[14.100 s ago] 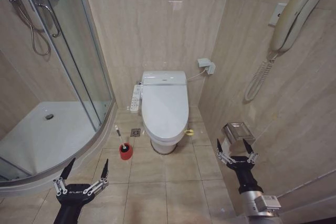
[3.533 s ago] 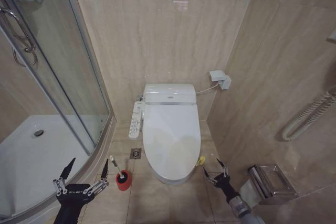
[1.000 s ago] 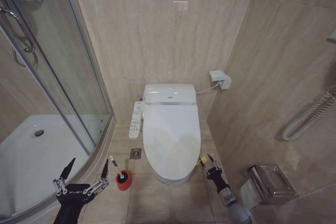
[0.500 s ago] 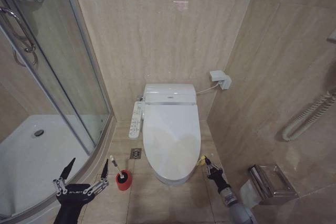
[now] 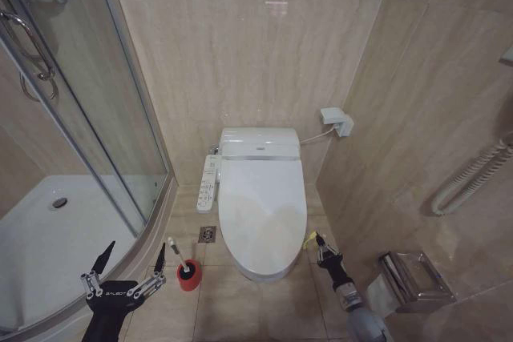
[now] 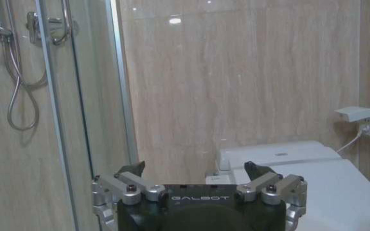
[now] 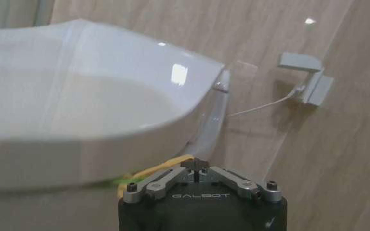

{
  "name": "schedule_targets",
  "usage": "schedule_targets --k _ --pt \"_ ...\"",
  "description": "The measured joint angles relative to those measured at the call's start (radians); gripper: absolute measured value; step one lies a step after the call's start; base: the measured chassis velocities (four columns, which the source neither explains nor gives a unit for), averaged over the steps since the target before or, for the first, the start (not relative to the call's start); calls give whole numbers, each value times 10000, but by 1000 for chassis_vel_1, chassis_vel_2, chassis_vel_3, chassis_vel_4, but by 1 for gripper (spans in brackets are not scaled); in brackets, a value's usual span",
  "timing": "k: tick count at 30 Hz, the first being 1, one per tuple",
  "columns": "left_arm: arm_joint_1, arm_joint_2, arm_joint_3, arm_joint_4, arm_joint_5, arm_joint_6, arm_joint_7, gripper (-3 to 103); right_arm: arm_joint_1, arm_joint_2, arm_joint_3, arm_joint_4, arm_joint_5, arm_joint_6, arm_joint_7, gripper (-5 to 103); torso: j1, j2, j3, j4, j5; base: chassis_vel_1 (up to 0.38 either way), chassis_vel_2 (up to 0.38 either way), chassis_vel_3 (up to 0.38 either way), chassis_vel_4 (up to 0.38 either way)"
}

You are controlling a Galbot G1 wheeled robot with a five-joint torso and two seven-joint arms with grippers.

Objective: Open the toilet lid, clean the toilet bowl with a toilet brush, close the toilet lid, and flush.

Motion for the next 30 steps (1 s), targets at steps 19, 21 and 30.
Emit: schedule_targets --k 19,21,30 --pt "-1 0 0 0 0 0 0 100 -238 -99 740 2350 1412 -1403 442 0 0 0 -1 0 -2 0 0 0 0" --pt "0 0 0 0 0 1 0 100 -244 -100 783 2547 1539 -1575 463 0 0 0 -1 0 -4 0 0 0 0" --pt "0 0 0 0 0 0 0 100 23 -312 900 3282 1944 -2183 655 0 -1 0 -1 0 -5 0 0 0 0"
